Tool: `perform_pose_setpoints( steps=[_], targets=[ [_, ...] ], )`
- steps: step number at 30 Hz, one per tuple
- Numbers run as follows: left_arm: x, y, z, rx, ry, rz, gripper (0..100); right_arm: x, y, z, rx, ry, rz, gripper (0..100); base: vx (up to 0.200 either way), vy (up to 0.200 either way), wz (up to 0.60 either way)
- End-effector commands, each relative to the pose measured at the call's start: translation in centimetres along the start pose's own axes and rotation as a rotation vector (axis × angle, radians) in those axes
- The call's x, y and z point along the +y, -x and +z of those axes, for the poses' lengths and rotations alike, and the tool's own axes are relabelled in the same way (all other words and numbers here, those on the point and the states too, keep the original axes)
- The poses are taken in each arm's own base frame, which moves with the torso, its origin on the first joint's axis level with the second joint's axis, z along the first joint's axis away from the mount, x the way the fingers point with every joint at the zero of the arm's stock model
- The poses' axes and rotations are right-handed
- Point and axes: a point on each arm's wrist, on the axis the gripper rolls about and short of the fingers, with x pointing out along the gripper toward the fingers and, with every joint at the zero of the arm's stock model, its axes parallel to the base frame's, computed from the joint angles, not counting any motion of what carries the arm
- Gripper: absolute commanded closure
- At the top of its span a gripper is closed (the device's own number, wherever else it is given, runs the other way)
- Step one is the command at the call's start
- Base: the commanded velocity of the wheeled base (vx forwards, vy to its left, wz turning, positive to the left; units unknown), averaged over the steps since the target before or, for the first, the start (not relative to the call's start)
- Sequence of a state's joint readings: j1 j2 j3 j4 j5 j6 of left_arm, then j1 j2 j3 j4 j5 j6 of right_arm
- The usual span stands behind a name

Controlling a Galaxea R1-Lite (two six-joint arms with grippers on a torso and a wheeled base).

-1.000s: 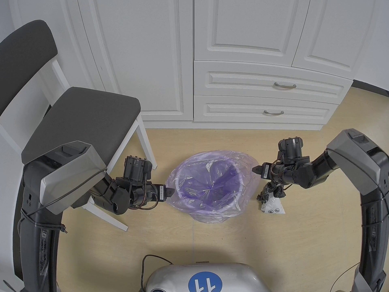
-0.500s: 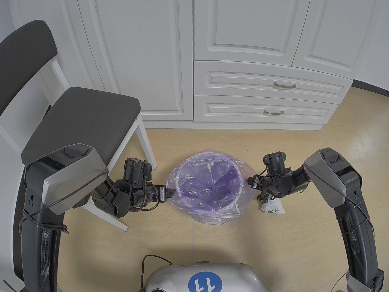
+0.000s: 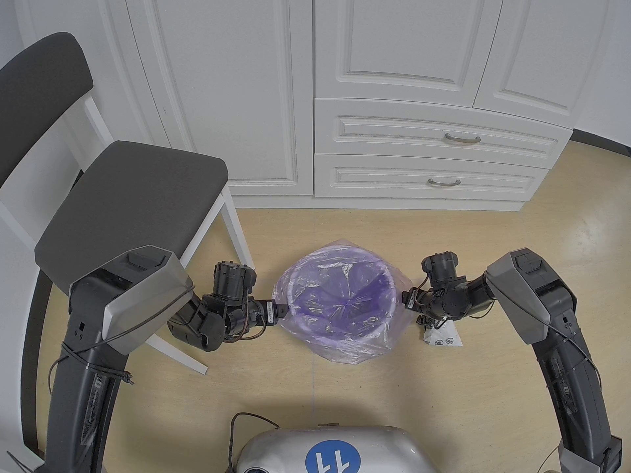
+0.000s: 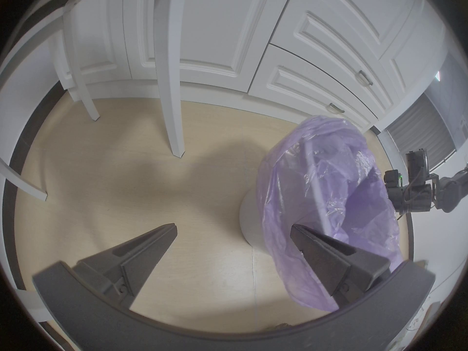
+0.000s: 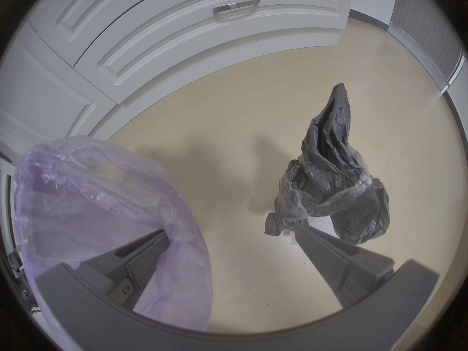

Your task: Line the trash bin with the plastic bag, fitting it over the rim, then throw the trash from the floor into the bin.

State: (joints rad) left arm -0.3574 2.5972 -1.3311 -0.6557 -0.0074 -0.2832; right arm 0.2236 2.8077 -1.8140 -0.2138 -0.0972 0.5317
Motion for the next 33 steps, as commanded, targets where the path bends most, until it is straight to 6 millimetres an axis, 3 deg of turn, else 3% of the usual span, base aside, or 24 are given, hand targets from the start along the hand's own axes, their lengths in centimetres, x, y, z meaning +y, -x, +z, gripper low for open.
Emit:
perform_pose_setpoints(
  steps=[1,6,13,22,27,33],
  targets=[
    [0.3,-1.5,-0.4,-0.007,0.022,0.003,0,-0.1,-1.4,-0.6,-0.010,-0.001,-0.015,0,0.000,0.000,0.00],
    [0.8,-3.1,0.0,-0.052,0.031,0.065,0,-0.1,-1.7,-0.7,-0.016,0.004,-0.017,0,0.000,0.000,0.00],
    [1.1,-3.3,0.4,0.063,0.028,0.115,0,0.0,-1.7,-0.7,-0.018,0.010,-0.015,0,0.000,0.000,0.00],
    [1.1,-3.6,0.6,0.057,0.031,0.126,0,0.0,-1.7,-0.7,-0.019,0.010,-0.016,0,0.000,0.000,0.00],
    [0.9,-3.7,1.3,-0.004,0.037,0.120,0,-0.1,-1.8,-0.6,-0.029,0.008,-0.027,0,0.000,0.000,0.00],
    [1.2,-5.3,2.3,-0.138,0.048,0.225,0,-0.2,-2.9,-0.2,-0.107,-0.009,-0.060,0,0.000,0.000,0.00]
  ],
)
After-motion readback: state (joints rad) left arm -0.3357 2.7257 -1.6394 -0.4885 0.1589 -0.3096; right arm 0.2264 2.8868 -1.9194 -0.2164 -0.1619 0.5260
